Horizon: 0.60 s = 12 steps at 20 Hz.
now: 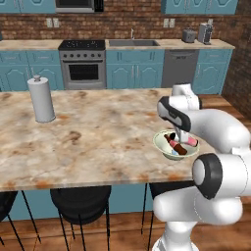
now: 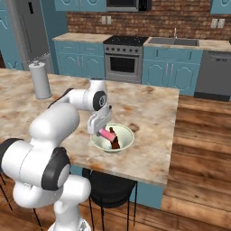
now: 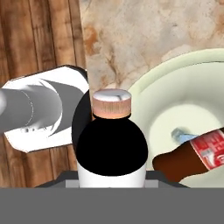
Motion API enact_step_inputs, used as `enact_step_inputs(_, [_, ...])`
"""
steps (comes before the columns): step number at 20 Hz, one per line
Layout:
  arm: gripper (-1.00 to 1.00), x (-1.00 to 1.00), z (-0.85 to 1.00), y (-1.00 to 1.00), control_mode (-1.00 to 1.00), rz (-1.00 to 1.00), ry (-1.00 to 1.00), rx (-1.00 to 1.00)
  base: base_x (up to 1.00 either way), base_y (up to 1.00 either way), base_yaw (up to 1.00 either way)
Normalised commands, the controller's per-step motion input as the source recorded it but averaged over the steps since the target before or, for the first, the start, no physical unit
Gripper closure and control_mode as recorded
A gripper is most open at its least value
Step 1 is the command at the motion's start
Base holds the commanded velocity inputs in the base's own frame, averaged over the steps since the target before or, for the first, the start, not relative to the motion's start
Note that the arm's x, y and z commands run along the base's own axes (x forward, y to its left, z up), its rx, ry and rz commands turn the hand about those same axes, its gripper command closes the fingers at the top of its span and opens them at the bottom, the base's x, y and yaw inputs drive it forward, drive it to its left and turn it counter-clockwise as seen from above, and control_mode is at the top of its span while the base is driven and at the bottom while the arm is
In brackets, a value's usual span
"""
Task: Open the fridge, grab two sodas, and place both sodas inside the bowl with ice on the dining counter.
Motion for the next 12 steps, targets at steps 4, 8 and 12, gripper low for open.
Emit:
enact_step_inputs(4, [1.0,0.03,-0.2,-0.11,-1.0,0.1,0.0,0.0,0.0,0.0,0.0])
enact_step_inputs(8, [1.0,0.13,-0.18,-0.03,-1.0,0.07,0.0,0.0,0.0,0.0,0.0])
enact_step_inputs(12, [1.0,0.22,-0.15,0.0,-1.0,0.04,0.0,0.0,0.0,0.0,0.0])
